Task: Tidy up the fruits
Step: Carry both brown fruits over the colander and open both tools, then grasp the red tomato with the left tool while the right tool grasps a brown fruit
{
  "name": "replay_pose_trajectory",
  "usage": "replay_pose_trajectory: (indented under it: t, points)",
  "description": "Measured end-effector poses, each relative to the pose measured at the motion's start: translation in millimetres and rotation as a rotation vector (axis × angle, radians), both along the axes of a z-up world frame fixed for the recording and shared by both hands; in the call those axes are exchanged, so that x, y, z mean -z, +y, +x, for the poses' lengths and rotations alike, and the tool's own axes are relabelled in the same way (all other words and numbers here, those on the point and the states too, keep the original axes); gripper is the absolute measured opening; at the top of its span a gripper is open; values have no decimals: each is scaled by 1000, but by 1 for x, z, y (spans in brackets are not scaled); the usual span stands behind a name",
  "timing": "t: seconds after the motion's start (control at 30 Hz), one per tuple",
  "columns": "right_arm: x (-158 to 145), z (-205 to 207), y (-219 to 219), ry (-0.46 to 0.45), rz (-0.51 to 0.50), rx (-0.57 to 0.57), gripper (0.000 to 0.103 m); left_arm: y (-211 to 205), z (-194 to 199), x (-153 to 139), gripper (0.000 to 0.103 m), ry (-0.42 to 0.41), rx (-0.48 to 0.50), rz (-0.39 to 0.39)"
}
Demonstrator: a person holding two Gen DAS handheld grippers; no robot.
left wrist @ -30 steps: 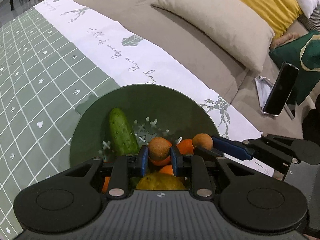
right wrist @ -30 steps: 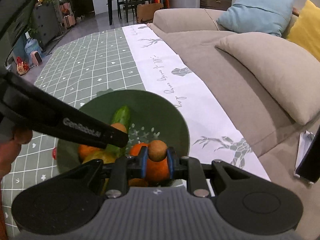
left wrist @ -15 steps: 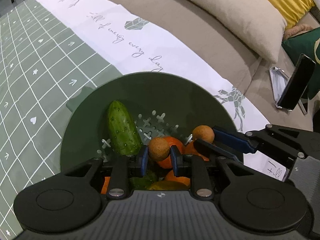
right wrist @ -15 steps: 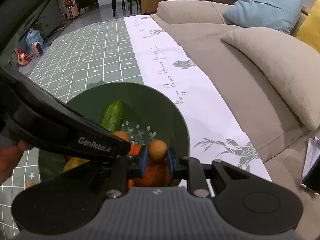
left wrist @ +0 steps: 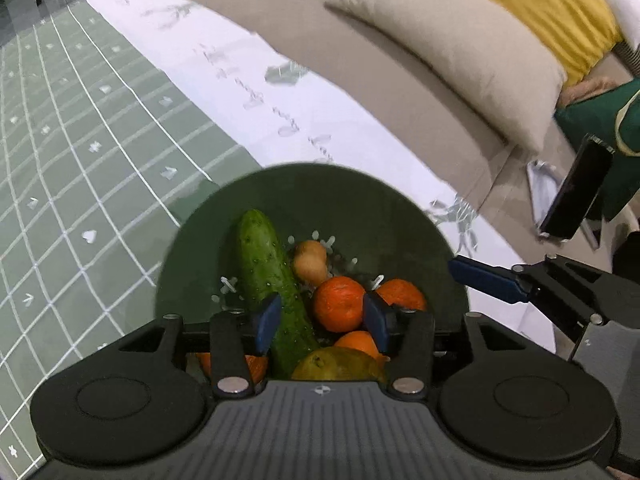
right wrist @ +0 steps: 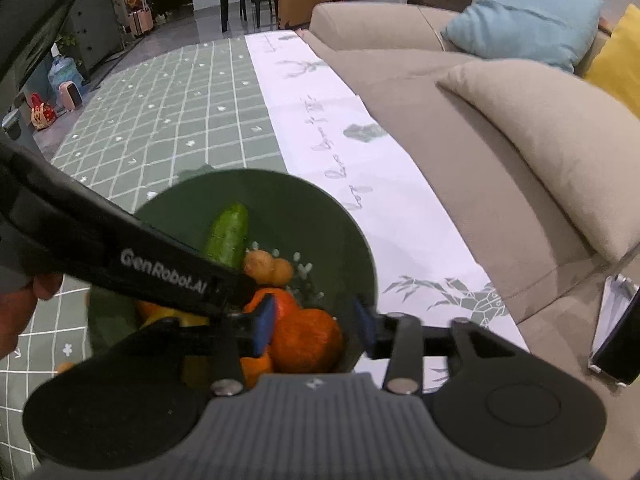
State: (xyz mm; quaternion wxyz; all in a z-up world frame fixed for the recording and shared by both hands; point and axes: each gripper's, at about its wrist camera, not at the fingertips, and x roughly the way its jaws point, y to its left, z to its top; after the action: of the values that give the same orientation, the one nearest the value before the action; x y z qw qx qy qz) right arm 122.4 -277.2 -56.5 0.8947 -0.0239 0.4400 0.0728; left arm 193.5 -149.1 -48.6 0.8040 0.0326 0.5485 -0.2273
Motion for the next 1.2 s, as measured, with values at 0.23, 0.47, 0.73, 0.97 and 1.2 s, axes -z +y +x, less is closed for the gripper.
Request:
replay_pose_trajectory:
  t: [0.23,0.47,0.73,0.97,1.2]
  points:
    - [-24,-26,15,-56,43,35,68,35,-36,-40,56,-157,-36,-16]
    - [-31,-58,35,-86,104,102,68,73,-71,-59,56,-270,-73,21]
    - [-34,-100,63,-145,114,106,69,113,-112,-53,56,-323,-124,66]
    - [-25,-125,90,-140,128,7,69,138,-140,-39,56,-314,-100,94]
    - [-3,-127,121,-62,115,-100,68,158,-151,-23,55,-275,-122,103]
